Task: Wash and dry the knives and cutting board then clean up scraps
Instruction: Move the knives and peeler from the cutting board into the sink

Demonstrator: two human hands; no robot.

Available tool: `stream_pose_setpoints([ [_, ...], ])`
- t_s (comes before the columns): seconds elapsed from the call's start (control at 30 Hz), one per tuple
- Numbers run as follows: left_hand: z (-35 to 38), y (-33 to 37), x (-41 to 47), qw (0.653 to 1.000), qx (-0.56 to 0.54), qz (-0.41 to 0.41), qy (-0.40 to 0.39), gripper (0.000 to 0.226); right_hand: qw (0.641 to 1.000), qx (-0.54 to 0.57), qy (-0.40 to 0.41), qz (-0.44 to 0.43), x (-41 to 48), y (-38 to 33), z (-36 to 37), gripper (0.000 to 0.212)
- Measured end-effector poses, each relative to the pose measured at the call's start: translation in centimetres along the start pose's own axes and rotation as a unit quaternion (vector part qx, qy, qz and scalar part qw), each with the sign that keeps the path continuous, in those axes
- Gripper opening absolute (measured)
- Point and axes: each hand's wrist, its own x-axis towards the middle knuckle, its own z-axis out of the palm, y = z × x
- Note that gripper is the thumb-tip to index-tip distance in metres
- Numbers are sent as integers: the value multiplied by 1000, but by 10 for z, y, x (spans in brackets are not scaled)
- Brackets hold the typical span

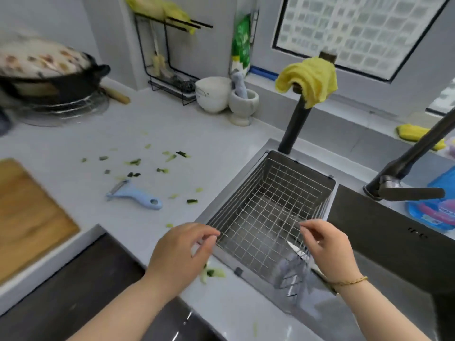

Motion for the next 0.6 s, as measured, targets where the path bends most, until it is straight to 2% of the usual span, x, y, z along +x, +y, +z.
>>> stream_pose_setpoints([
  [0.17,-87,-53,-41,988,40,-60,139,54,991,58,-52,-106,14,-105,50,12],
  [0.3,-146,-99,-74,966,151,-91,189,34,979,89,-81,-162,20,-184,100,8],
  [0.47,-196,-141,-94,948,189,-188,173,24,965,92,-130,-207,22,-261,169,17],
  [0.6,-210,-160,-98,949,205,-213,106,36,970,20,-159,-182,29,-289,206,31],
])
